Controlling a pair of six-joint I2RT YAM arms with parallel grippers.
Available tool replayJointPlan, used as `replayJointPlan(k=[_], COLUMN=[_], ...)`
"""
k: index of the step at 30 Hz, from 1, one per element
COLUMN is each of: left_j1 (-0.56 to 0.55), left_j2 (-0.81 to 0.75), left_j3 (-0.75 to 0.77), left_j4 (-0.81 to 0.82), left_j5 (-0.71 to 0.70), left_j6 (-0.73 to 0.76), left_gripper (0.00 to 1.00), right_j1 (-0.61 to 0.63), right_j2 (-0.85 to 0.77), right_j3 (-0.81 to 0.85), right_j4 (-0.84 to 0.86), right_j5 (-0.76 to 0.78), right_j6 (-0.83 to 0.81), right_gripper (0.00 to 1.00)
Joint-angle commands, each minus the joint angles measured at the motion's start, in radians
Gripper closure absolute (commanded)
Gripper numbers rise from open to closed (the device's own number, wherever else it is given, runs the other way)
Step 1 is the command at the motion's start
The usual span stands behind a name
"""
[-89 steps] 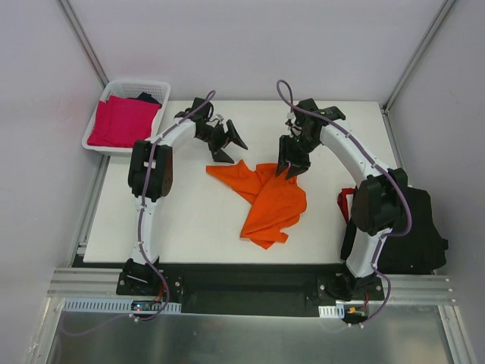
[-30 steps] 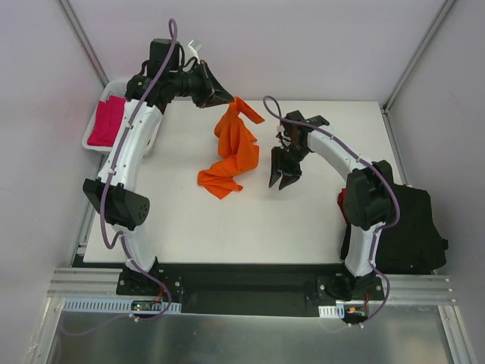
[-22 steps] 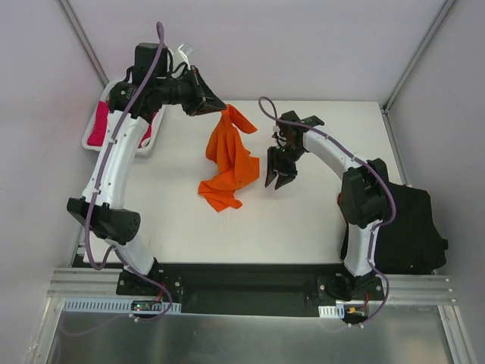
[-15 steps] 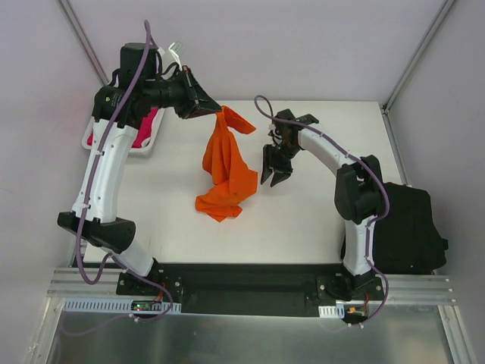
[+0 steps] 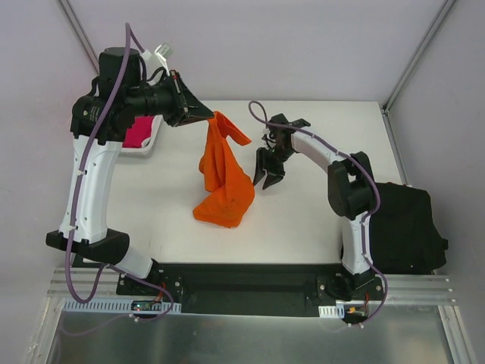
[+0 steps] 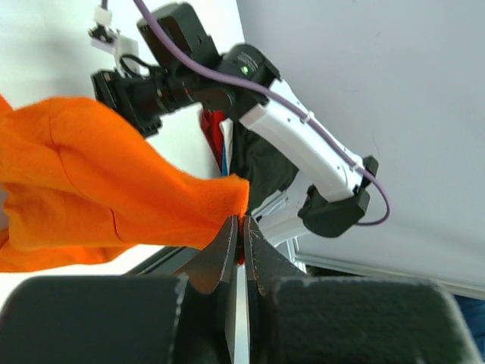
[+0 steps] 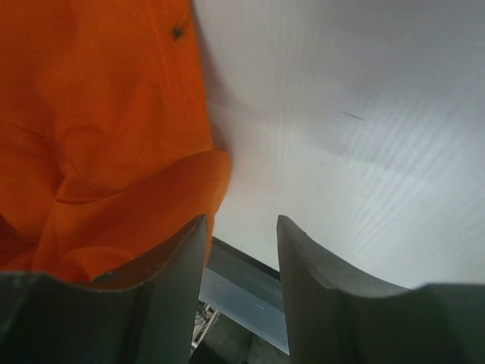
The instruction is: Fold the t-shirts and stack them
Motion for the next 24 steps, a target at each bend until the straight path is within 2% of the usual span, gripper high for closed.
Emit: replayJointPlan(k=[1,6,11,12,13,14,17,19,24], left_j1=[-0.006,-0.006,-0.006,-0.006,-0.006,-0.006,-0.006,-0.005,0.015], left_j2=[-0.090,-0.127,-0.118,-0.116,-0.113,-0.112,-0.106,-0.106,-0.093], left_j3=[-0.079,-0.117,-0.111,-0.111,-0.112,-0.111,-0.101,-0.092,-0.089], left_j4=[-0.001,-0.024,-0.053,-0.056,-0.062,-0.065,-0.079,-0.090,-0.153], left_j5=[-0.006,-0.013,0.002,0.002,0.001,-0.002,-0.016,-0.033,-0.091], left_j6=[0.021,0.037,0.037,0.037,0.039,0.039,0.042,0.050,0.080], left_gripper=[1.00,1.00,1.00,1.00,1.00,1.00,1.00,1.00,1.00], right_j1=[0.027,0.046,0.050,0.050,0.055,0.058,0.064,0.057,-0.060], right_j2=[0.060,0.095,0.144,0.153,0.178,0.187,0.184,0.158,-0.012], right_j3=[0.055,0.041,0.139,0.169,0.185,0.196,0.216,0.225,0.171], right_j4=[0.150,0.428,0.460,0.462,0.462,0.462,0.440,0.378,0.327], right_j5=[-0.221,-0.378,-0.403,-0.394,-0.390,-0.387,-0.367,-0.303,-0.248], right_j6=[0.088,0.252,0.312,0.320,0.329,0.336,0.330,0.257,0.228], right_gripper=[0.54,0.52,0.52,0.57,0.70,0.99,0.99,0.99,0.99])
